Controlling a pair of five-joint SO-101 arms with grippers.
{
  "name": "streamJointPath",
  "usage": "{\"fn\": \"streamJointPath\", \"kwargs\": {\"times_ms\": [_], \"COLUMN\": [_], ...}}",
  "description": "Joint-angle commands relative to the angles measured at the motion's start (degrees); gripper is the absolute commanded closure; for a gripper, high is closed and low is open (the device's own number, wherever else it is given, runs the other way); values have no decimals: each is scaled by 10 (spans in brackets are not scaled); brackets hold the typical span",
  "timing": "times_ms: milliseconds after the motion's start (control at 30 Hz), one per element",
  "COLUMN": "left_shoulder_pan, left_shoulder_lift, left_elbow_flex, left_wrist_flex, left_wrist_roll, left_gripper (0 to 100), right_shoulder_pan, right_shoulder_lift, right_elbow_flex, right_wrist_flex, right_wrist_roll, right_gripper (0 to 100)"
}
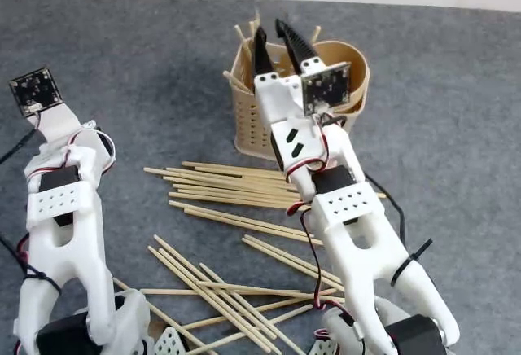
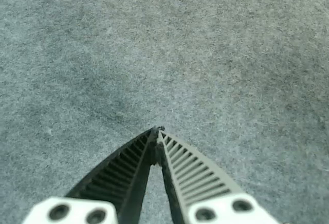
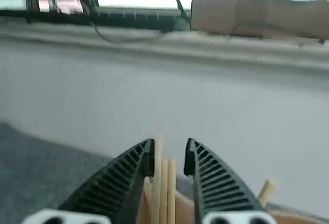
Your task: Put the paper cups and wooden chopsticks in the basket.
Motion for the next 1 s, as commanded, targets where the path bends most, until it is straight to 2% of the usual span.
{"fn": "streamJointPath", "kwargs": {"times_ms": [0, 100, 267, 500, 800, 967], "left_shoulder_pan": [-6, -6, -6, -11, -8, -9], "left_shoulder_lift": [-16, -16, -16, -16, -16, -16], "left_elbow_flex": [-3, -3, -3, -3, -3, -3], "left_wrist_flex": [-11, -11, -11, -11, -11, -11], "left_wrist_roll": [2, 2, 2, 2, 3, 3], "left_gripper": [992, 992, 992, 992, 992, 992], "right_shoulder_pan": [3, 2, -12, -82, -95, -93], "right_shoulder_lift": [-51, -107, -204, -284, -285, -284], "right_elbow_flex": [-31, -30, -29, -29, -28, -26], "right_wrist_flex": [38, 87, 240, 465, 635, 688], "right_wrist_roll": [-3, -3, -5, -6, -6, -6], "right_gripper": [888, 888, 888, 888, 891, 891]}}
